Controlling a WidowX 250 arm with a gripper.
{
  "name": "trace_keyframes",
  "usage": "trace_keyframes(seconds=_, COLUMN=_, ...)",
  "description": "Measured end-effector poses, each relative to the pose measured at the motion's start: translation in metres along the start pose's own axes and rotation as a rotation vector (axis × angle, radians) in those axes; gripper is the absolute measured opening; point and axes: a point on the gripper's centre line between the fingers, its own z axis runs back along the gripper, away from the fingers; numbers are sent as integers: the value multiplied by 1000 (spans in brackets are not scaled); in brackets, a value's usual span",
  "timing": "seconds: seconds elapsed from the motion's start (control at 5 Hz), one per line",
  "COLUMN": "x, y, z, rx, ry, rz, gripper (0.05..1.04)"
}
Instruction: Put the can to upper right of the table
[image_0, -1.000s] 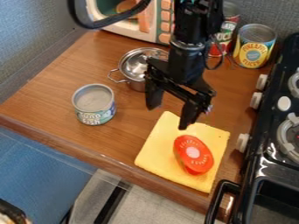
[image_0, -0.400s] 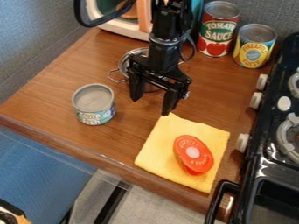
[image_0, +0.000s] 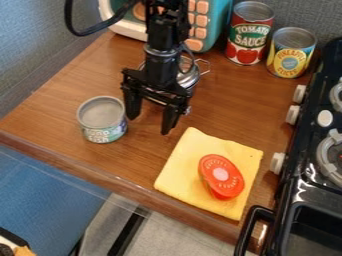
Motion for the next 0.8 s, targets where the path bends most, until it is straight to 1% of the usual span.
trace_keyframes(seconds=0.2, x=-4, y=21, z=-1, rx=9, ry=20, rz=24, gripper=1001)
trace_keyframes(seconds=0.4, x=-5, y=43, z=3, rx=29, ry=22, rz=31, gripper=1001)
trace_keyframes(seconds=0.6, x=-8, y=56, z=4, rx=32, ry=38, rz=29, gripper=1001)
trace_keyframes(seconds=0.8, x=-7, y=52, z=2, rx=-18, ry=20, rz=24, gripper=1001)
